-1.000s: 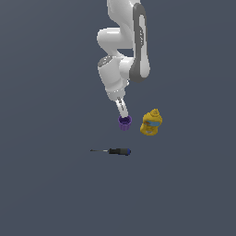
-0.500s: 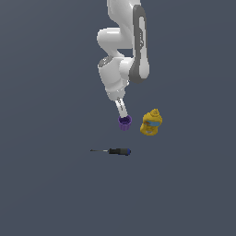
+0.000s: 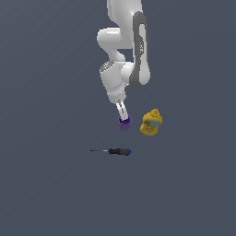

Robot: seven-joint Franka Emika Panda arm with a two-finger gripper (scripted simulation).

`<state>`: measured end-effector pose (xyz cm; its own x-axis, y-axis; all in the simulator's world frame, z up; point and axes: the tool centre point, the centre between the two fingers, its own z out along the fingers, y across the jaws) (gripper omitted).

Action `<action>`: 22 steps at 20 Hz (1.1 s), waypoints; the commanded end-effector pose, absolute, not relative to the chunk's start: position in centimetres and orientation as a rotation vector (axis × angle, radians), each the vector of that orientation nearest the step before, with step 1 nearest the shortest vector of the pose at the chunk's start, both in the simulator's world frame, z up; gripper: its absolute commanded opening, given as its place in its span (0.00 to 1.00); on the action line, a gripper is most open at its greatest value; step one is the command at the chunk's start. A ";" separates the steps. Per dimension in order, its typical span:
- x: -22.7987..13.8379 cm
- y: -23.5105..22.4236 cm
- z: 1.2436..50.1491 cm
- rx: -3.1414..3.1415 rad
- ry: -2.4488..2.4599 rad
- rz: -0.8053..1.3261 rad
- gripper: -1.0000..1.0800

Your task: Pick up a designated object from a clutter of objects.

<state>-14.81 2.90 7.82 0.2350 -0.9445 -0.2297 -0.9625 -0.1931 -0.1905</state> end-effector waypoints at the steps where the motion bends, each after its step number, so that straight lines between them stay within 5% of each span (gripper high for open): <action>1: -14.8 3.0 7.3 -2.219 1.778 0.087 0.62; 7: -14.7 3.1 6.9 -2.218 1.779 0.087 0.62; 8: -14.7 3.1 6.9 -2.218 1.779 0.087 0.00; 22: -14.6 3.0 7.1 -2.217 1.779 0.086 0.00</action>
<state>-14.67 3.06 7.03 0.2325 -0.9451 -0.2299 -0.9629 -0.1904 -0.1910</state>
